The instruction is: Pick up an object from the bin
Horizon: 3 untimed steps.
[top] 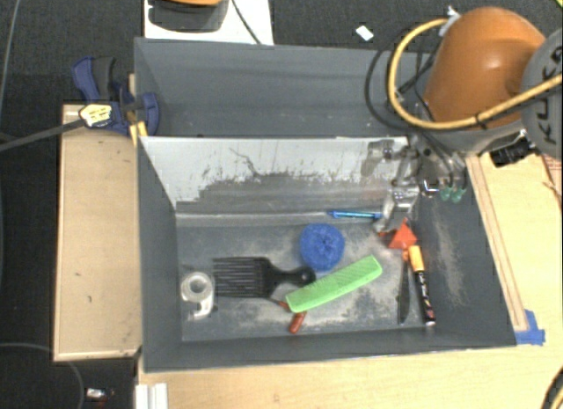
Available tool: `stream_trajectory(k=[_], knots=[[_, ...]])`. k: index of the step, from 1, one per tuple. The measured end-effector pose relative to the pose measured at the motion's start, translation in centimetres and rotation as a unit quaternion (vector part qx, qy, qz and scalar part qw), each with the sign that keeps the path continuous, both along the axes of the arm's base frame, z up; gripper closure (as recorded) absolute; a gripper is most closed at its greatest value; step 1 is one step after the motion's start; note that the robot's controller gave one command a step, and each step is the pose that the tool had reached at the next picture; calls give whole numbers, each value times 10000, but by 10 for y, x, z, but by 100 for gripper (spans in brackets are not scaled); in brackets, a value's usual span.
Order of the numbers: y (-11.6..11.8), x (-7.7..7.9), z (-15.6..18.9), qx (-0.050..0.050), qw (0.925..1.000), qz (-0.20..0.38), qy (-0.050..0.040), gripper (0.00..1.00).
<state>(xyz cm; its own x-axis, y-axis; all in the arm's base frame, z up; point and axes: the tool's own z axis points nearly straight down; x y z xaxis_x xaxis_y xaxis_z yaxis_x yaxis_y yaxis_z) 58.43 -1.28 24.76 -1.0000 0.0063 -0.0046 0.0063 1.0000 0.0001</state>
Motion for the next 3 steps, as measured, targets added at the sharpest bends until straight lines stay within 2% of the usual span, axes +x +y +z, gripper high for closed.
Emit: stream_trajectory(k=[1,2,3], knots=[[4,4,-60,-3,9978,669,-12,0],[20,4,-87,-6,9864,1643,-17,0],[30,8,-119,-2,9975,707,-1,0]])
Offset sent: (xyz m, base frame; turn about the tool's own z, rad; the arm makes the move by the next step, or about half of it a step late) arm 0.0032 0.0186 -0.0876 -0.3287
